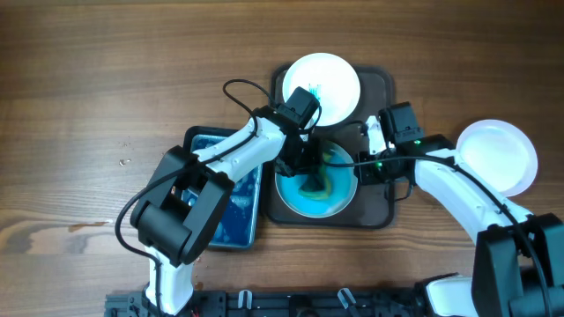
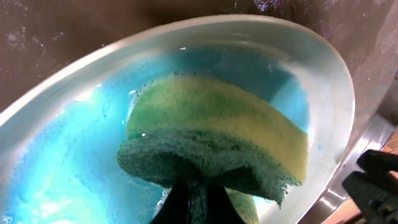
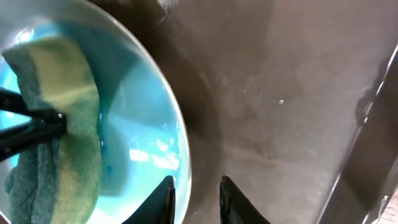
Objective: Clean dirty plates on tray and stack at the side
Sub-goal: 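Scrub the tilted plate held by the right gripper with the sponge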
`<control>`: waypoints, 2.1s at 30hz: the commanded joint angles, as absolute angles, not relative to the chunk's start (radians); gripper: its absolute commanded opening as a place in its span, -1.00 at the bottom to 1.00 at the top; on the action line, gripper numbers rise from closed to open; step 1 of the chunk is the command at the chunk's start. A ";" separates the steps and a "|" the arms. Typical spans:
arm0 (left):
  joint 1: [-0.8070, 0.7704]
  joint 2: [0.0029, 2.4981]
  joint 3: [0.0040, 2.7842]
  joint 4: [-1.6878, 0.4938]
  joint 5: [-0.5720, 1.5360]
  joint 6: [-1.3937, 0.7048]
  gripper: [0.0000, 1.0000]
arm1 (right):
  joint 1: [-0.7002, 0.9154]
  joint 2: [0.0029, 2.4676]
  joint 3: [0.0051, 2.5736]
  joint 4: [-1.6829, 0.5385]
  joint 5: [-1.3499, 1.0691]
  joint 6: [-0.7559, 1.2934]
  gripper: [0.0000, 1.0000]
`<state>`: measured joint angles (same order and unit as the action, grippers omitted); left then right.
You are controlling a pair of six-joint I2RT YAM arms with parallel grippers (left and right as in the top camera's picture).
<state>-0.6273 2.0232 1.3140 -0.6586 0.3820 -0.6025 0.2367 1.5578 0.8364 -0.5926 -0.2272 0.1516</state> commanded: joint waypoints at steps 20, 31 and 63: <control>-0.679 2.063 1.333 -0.453 0.477 -0.667 -0.92 | 0.236 1.639 0.777 -0.486 -0.252 0.240 -0.91; -0.783 2.135 1.333 -0.486 0.522 -0.656 -0.92 | 0.236 1.639 0.777 -0.500 -0.255 0.239 -0.91; -0.695 2.048 1.339 -0.601 0.524 -0.576 -0.92 | 0.236 1.639 0.777 -0.506 -0.247 0.316 -0.92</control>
